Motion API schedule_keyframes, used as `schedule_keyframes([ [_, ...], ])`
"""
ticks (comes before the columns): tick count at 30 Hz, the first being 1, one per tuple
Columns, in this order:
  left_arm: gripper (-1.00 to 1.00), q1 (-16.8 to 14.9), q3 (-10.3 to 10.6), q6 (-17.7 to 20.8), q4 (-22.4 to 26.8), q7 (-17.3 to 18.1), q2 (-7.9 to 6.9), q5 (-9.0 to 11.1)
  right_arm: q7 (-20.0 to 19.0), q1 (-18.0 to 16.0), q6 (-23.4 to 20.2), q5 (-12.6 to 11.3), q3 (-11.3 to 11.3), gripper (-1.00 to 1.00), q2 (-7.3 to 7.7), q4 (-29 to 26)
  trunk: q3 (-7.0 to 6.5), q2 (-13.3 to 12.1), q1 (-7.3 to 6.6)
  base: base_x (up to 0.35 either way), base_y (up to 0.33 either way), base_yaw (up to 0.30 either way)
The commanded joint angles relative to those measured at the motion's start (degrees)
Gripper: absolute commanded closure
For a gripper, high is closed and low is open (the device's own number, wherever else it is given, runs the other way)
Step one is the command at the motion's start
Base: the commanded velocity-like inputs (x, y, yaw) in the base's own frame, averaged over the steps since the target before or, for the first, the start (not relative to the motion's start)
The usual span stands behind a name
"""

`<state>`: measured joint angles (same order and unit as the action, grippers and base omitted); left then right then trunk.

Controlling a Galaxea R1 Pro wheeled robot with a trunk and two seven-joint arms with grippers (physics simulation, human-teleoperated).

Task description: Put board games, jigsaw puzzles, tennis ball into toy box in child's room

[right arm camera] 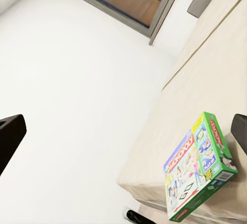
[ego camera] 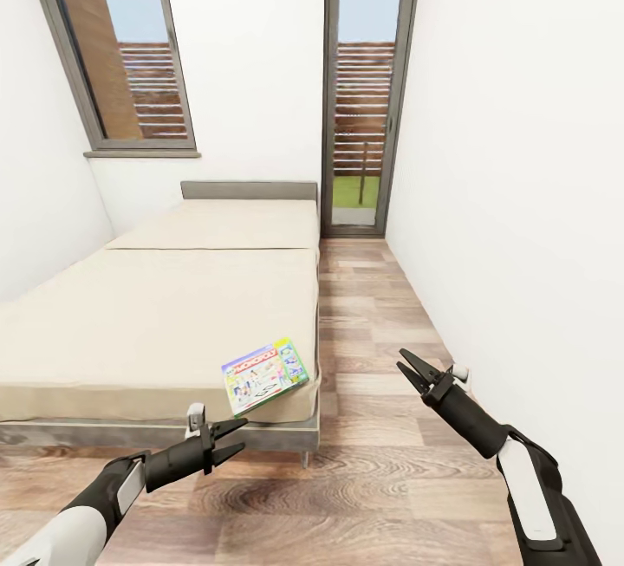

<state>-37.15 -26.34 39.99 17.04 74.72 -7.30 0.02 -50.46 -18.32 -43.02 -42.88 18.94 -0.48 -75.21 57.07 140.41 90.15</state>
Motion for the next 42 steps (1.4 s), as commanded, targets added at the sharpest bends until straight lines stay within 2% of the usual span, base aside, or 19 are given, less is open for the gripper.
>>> schedule_keyframes([
  [1,-1.00,0.0,-0.1,0.6,0.0,0.2,0.00,0.0,-0.1,0.0,-0.4,-0.1,0.1,-1.00,-0.05,0.0,0.05,0.0,-0.01,0.009,-0.010,0.000],
  [10,-1.00,0.0,-0.1,0.6,0.0,0.2,0.00,0.0,-0.1,0.0,-0.3,-0.1,0.1,-1.00,-0.05,0.0,0.05,0.0,-0.01,0.134,-0.048,0.000],
  [42,-1.00,0.0,-0.1,0.6,0.0,0.2,0.00,0.0,-0.2,0.0,-0.3,-0.1,0.1,-1.00,-0.05,0.0,0.05,0.0,-0.01,0.042,-0.003,0.000],
])
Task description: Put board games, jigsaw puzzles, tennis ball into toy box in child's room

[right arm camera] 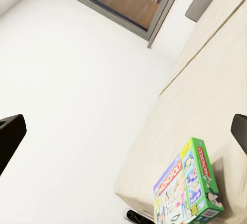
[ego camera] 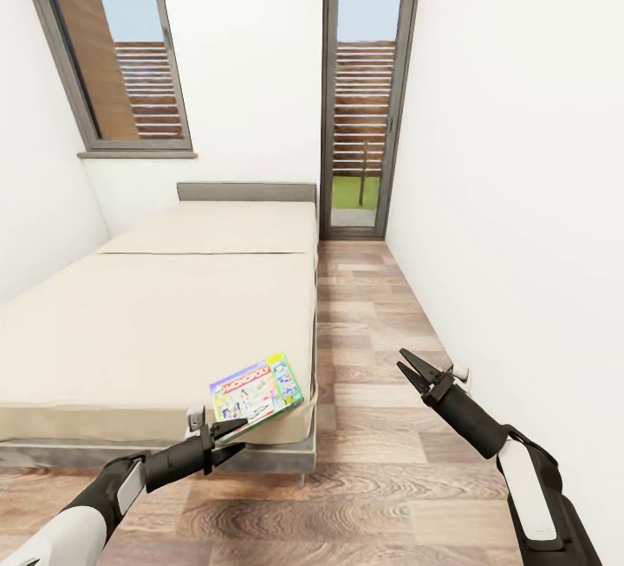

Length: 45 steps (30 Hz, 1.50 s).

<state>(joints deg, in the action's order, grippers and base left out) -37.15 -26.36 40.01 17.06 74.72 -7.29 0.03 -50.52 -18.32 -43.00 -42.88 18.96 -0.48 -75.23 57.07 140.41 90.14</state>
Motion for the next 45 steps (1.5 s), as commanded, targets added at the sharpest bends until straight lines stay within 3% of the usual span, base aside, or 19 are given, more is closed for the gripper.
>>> schedule_keyframes([
  [1,-1.00,0.0,-0.1,0.6,0.0,0.2,0.00,0.0,-0.1,0.0,-0.3,-0.1,0.1,-1.00,-0.05,0.0,0.05,0.0,-0.01,0.025,0.000,0.000],
  [45,-1.00,0.0,-0.1,0.6,0.0,0.2,0.00,0.0,0.0,-0.1,-0.3,-0.1,0.1,-1.00,-0.05,0.1,0.05,0.0,-0.01,-0.027,0.000,0.000],
])
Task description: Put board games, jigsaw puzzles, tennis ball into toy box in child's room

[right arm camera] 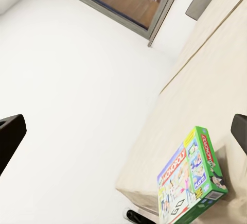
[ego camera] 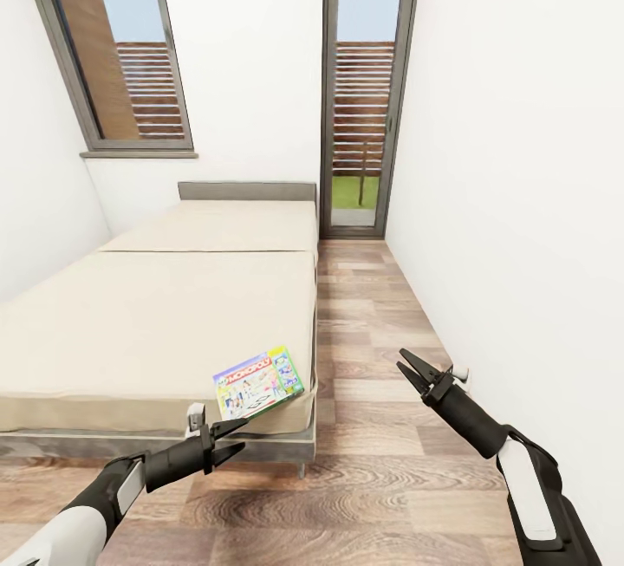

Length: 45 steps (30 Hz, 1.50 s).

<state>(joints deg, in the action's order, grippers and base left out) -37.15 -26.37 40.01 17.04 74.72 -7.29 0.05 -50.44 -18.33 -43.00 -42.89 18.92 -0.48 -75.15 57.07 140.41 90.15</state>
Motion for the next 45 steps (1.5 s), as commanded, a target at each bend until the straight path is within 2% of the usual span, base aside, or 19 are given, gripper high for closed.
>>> schedule_keyframes([
  [1,-1.00,0.0,-0.1,0.6,0.0,0.2,0.02,0.0,-0.1,0.0,-0.3,-0.1,0.1,-1.00,-0.07,0.0,0.05,0.0,-0.01,-0.002,0.000,0.000],
  [45,-1.00,0.0,-0.2,0.5,0.0,0.0,0.09,-0.1,-0.1,0.0,-0.3,-0.1,0.0,-1.00,-0.13,0.0,0.05,0.0,-0.01,0.023,0.022,0.000],
])
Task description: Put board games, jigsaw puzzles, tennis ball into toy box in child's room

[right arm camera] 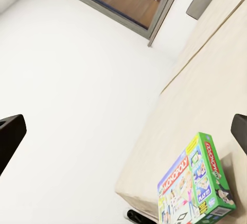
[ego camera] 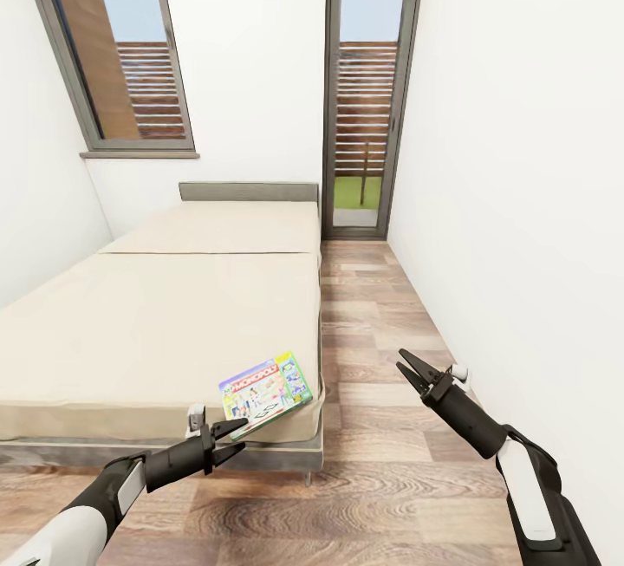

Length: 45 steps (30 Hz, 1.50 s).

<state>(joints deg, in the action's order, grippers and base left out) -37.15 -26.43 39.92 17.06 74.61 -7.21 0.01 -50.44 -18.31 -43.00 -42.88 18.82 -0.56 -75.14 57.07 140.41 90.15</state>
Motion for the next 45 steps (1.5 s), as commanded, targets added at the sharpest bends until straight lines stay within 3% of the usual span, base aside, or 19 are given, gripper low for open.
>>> schedule_keyframes([
  [1,-1.00,0.0,-0.1,0.6,0.0,0.2,0.00,0.0,-0.1,0.0,-0.3,-0.1,0.1,-1.00,-0.05,0.0,0.05,0.0,-0.01,0.003,0.000,0.000],
  [45,-1.00,0.0,-0.1,0.6,0.0,0.2,-0.07,0.0,-0.1,0.0,-0.3,-0.1,0.2,-1.00,-0.03,0.0,0.05,0.0,-0.01,0.015,0.000,0.000],
])
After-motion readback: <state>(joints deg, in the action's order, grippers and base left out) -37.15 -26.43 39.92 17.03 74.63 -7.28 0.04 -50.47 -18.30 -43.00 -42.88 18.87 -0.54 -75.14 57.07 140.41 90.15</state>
